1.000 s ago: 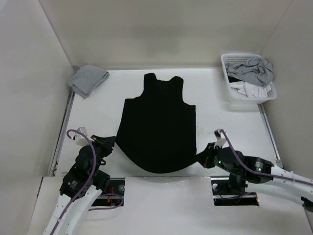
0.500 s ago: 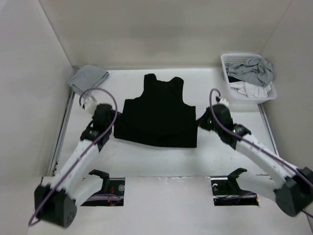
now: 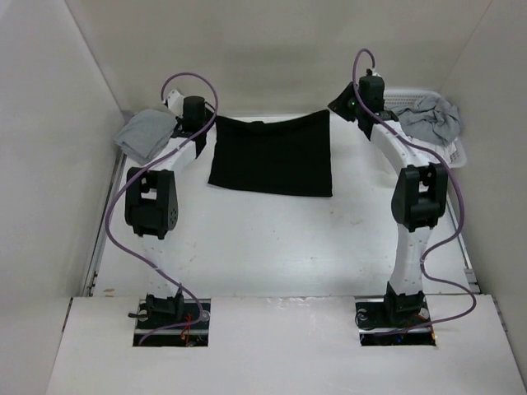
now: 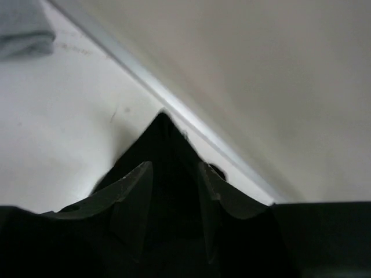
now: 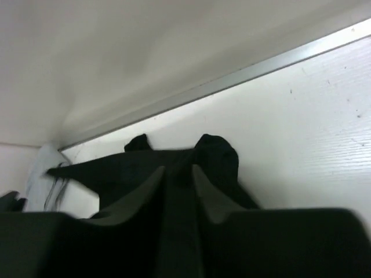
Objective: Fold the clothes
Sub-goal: Fold the tank top
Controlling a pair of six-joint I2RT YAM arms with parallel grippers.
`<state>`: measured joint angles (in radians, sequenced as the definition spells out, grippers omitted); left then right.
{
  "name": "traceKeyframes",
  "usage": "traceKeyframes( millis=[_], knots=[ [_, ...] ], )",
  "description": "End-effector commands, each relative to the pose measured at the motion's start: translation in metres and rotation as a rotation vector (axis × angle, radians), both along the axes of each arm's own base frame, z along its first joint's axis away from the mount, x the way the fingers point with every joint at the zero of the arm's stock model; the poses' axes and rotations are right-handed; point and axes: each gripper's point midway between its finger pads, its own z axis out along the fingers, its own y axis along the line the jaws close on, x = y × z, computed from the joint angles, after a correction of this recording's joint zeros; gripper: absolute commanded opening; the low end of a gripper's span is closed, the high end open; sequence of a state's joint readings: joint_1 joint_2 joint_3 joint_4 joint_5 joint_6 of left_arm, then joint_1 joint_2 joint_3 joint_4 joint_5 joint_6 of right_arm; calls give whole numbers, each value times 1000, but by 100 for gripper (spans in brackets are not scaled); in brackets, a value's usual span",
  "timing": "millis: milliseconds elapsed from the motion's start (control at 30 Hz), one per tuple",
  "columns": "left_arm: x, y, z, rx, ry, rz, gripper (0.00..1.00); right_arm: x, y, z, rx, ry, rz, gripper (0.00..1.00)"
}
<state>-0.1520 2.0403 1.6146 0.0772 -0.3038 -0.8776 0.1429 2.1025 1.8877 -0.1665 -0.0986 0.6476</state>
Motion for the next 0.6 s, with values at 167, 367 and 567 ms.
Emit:
traceKeyframes(
  millis=[167, 367, 567],
  knots=[
    [-123, 28, -44, -64, 43, 46, 35, -68, 11, -41, -26, 71, 12, 32],
    [-184, 13, -90, -143, 99, -61, 38, -156, 40, -79, -12, 71, 73, 0],
    [-172, -3, -102, -257, 76, -136, 41, -206, 37, -107, -15, 86, 69, 2]
  ],
)
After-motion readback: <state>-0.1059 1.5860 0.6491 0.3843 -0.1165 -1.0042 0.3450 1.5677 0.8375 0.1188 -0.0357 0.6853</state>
